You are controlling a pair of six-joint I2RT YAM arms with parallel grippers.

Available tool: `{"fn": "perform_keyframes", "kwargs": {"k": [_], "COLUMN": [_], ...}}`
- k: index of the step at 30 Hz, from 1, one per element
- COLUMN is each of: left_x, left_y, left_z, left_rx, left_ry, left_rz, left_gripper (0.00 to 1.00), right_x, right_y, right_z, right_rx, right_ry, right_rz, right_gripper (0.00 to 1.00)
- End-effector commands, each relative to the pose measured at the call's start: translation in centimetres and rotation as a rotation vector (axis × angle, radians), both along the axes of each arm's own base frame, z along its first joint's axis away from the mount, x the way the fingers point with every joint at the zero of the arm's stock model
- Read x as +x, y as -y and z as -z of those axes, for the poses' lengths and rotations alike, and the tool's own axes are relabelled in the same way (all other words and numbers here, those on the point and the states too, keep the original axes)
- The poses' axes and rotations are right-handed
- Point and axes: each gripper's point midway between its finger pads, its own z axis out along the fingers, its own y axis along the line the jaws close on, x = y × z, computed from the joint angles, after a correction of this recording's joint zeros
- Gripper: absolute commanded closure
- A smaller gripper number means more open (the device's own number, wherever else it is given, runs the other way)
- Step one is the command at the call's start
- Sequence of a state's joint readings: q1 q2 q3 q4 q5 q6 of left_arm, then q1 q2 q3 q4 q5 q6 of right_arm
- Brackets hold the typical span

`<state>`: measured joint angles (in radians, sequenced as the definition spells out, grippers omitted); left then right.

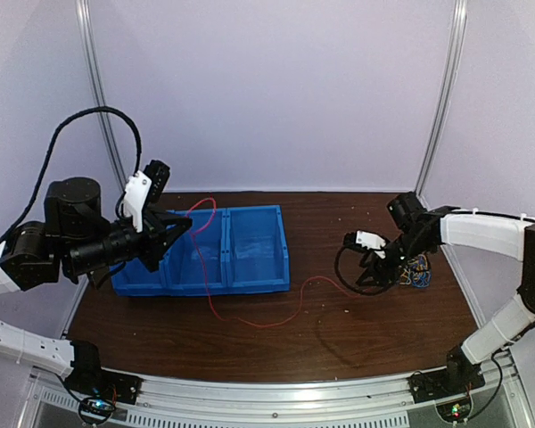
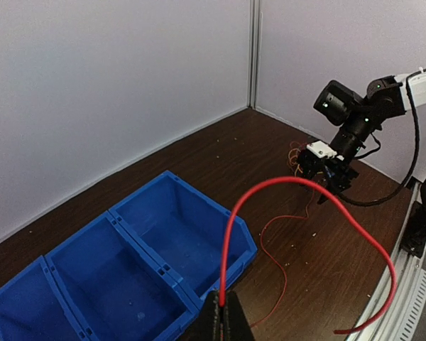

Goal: Untangle the cables

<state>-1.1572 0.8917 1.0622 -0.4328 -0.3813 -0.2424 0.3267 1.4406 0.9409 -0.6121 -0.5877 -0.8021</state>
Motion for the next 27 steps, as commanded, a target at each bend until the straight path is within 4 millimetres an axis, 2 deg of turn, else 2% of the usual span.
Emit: {"fn": "perform_keyframes", "kwargs": {"k": [1, 7, 8, 11, 12, 15, 17, 19, 24, 27], "left_x": [-0.7, -0.6, -0.6, -0.3, -0.3, -0.1, -0.1, -0.1, -0.1, -0.3], "left_y": [-1.1, -2.0, -2.0, -1.8, -1.7, -1.3, -0.9, -0.3, 2.5, 4.7], "left_z": [-0.2, 0.6, 0.9, 1.9, 2.1, 2.9, 3.4, 3.9, 4.1, 3.1], "left_rx": [-0.132, -0.181, -0.182, -0.170, -0.170, -0.161, -0.168, -0.184, -0.244, -0.284], "left_ry": [-0.060, -0.082, -0.087, -0.097, -0.099, -0.102, -0.100, -0.098, -0.080, -0.062], "left_rz": [-0.007, -0.043, -0.047, -0.059, -0.061, -0.059, -0.053, -0.037, 0.041, 0.112], "left_gripper": [1.00, 1.00, 1.00, 1.00, 1.00, 1.00, 1.00, 1.00, 1.00, 1.00], "right_x": [0.5, 0.8, 0.7, 0.7, 0.8, 0.7, 0.2, -0.6, -3.2, -4.1], "right_y": [-3.1, -5.1, -5.4, -6.4, -6.6, -7.3, -8.1, -9.3, -12.8, -13.7], "right_z": [2.9, 4.6, 4.6, 4.4, 4.1, 2.7, 0.6, -2.3, -12.9, -18.6], "right_rx": [-0.029, -0.022, -0.017, 0.001, 0.010, 0.034, 0.069, 0.120, 0.251, 0.357], "right_ry": [-0.054, -0.114, -0.118, -0.130, -0.132, -0.125, -0.119, -0.109, -0.017, 0.030], "right_rz": [-0.022, -0.058, -0.065, -0.080, -0.081, -0.089, -0.118, -0.156, -0.290, -0.328], "right_gripper": [0.39, 0.42, 0.47, 0.87, 0.98, 1.00, 1.00, 1.00, 1.00, 1.00]}}
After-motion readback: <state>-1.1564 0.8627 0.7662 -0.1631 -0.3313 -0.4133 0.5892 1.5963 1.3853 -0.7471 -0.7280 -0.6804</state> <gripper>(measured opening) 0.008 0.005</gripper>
